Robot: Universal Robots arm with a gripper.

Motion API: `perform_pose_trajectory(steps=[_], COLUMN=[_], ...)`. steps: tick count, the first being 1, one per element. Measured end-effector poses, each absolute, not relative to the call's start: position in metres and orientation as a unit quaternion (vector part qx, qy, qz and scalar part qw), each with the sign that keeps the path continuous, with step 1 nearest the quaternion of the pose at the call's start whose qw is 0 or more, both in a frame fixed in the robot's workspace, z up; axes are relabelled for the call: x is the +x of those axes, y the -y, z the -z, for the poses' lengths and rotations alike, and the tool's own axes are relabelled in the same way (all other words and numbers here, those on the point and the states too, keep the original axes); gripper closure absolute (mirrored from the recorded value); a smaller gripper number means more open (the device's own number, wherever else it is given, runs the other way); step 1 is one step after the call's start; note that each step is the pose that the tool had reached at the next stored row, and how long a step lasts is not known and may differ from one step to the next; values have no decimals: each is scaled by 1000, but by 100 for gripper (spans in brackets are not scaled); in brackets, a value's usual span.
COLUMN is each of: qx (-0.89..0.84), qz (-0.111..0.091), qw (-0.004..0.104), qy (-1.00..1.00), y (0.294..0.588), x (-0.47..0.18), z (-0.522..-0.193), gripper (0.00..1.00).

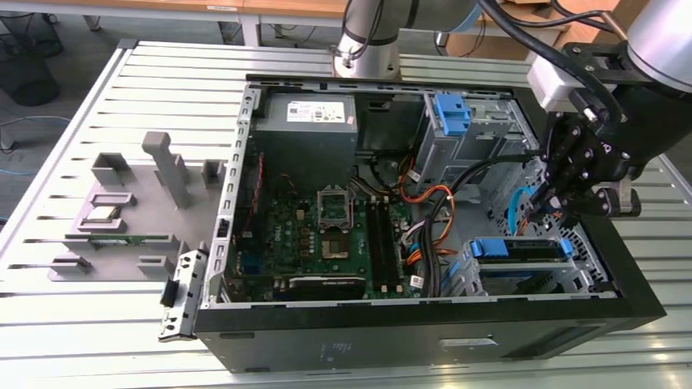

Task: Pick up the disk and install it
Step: 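Insert the first disk wire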

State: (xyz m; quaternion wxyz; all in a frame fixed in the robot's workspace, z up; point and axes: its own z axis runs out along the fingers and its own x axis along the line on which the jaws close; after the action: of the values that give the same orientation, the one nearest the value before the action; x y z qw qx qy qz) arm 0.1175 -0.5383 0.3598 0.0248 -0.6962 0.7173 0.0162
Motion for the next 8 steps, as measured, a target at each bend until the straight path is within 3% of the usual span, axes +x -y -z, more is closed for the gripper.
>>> perform_pose_trajectory(steps=[8], qx=[-696], qz=[-16], qw=[25], qy=[-717], y=[539], x=[112], z=[-360], gripper=[84])
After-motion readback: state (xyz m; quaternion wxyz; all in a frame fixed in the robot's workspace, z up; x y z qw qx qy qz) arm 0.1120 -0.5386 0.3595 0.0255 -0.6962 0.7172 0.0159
